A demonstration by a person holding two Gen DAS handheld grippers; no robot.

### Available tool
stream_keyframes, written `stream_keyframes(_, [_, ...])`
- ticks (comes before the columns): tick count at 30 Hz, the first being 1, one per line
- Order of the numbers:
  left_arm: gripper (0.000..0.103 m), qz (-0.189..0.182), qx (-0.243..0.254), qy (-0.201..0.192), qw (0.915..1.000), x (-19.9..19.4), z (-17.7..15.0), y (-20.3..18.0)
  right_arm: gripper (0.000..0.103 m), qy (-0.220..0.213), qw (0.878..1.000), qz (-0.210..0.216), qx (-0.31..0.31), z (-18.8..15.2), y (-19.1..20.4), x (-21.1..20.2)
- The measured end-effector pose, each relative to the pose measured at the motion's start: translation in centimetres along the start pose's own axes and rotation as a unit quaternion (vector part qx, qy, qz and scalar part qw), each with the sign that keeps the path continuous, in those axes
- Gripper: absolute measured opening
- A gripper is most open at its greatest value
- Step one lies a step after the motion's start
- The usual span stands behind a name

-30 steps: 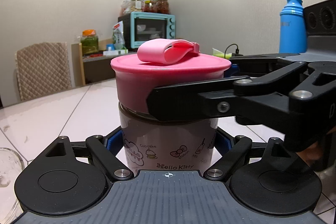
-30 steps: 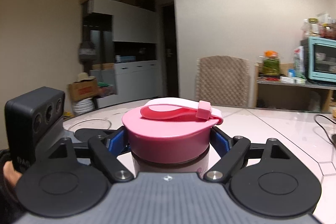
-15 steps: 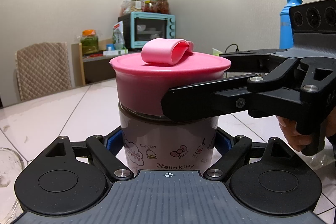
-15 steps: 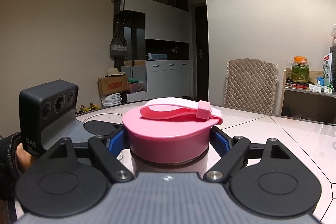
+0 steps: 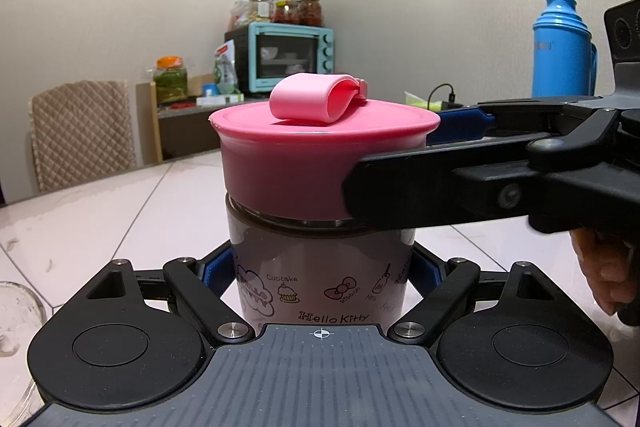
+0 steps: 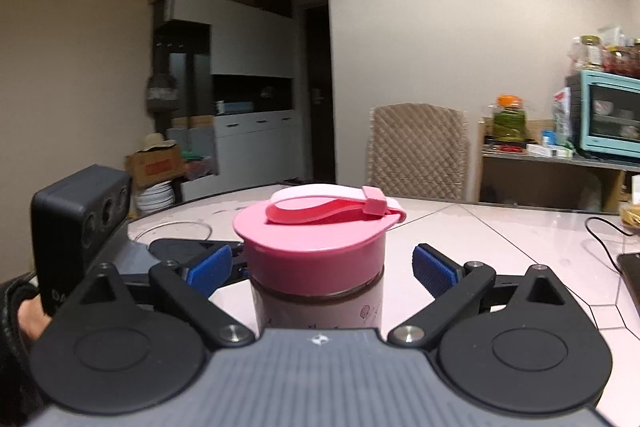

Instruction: Unscrew bottle cap and pour

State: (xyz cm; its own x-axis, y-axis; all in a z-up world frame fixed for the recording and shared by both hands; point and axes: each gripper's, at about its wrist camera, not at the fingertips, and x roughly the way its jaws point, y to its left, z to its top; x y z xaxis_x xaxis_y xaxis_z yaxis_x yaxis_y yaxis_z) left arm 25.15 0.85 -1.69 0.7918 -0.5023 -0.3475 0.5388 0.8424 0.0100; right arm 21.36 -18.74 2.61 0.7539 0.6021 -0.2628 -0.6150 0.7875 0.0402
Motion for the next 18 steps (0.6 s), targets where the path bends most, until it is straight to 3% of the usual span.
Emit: stream_keyframes(18, [0.090,0.000,0.000,0.000,1.0000,0.0,0.0,0.0,0.097,-0.002,0.999,-0.049,-0.003,-0.1,2.5,1.9])
